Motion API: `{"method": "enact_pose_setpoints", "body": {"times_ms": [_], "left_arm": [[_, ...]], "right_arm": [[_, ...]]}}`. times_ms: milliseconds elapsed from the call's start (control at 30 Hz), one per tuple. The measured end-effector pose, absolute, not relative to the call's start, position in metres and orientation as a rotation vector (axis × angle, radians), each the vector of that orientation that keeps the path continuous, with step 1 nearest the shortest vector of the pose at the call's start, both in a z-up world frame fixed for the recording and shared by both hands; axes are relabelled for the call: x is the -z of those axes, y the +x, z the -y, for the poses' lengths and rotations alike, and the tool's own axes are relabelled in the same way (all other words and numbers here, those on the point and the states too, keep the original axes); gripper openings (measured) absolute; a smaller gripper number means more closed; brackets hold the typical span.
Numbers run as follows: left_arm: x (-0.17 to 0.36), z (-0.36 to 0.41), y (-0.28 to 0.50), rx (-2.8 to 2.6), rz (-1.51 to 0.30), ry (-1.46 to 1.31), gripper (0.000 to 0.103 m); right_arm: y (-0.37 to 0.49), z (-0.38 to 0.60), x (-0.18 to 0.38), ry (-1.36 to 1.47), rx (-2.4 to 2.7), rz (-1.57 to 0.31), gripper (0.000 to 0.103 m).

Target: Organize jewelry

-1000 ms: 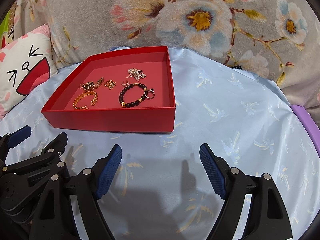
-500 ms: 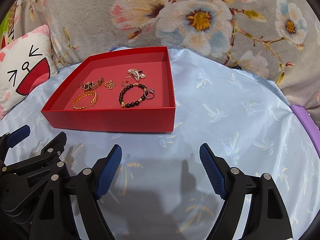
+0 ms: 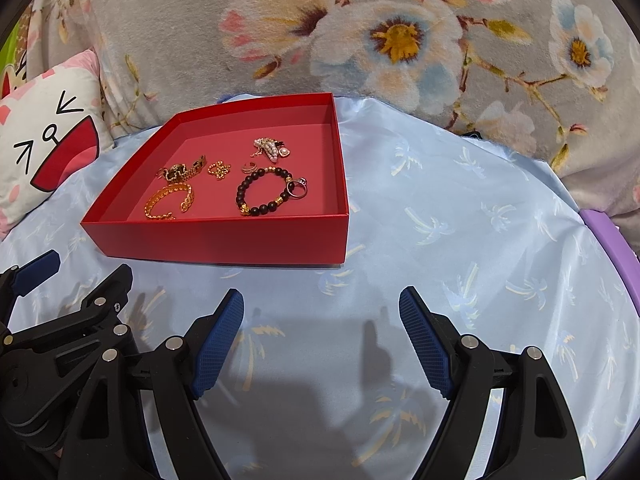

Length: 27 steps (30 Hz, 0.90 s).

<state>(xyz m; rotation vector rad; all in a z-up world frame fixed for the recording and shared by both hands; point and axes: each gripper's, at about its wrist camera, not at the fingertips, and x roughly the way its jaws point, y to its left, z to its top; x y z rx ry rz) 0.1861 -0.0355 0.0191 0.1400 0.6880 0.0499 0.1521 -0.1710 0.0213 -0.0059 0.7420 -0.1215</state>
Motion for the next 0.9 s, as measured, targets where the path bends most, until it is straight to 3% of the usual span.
{"method": "enact_pose_setpoints", "body": {"times_ms": [900], "left_arm": [[-0.0192,0.0354,0.1854,-0.057,-0.684,0.145,0.078]], "right_arm": [[0.1524,0.1712,-0.021,-0.007,0.122,-0.741,0.079]]}}
